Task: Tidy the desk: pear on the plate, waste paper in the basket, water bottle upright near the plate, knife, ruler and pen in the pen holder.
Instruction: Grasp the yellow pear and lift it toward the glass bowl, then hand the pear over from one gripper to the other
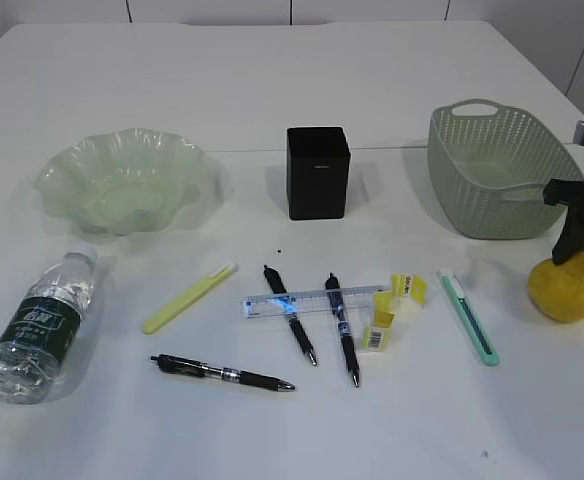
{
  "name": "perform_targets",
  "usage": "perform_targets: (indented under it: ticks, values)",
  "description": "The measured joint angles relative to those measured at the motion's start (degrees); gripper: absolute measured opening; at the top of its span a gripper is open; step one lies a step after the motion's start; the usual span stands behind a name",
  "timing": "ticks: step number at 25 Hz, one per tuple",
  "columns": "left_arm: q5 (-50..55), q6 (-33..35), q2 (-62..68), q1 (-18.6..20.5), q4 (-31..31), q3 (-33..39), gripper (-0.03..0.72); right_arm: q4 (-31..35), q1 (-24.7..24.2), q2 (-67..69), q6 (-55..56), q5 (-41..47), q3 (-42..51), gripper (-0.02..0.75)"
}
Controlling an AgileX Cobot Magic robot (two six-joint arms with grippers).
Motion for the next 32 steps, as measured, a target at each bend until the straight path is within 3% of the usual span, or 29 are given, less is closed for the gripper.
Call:
perform_targets:
  ticks: [19, 24, 32]
  values:
    - [0.0, 0.3, 0.0, 0.0, 0.0, 0.0, 0.466, 3.4, 0.0, -6.8, -6.1, 5.3, 0.1, 0.270]
    - [-0.1, 1.9, 0.0, 0.0, 0.0, 0.0, 0.466, 7.1, 0.1, -11.0, -8.6, 6.8, 0.2, 0.270]
    - [-0.1, 2.1, 0.0, 0.0, 0.0, 0.0, 0.466, 12.3, 6.5, -15.8, -11.1, 8.4, 0.2, 0.269]
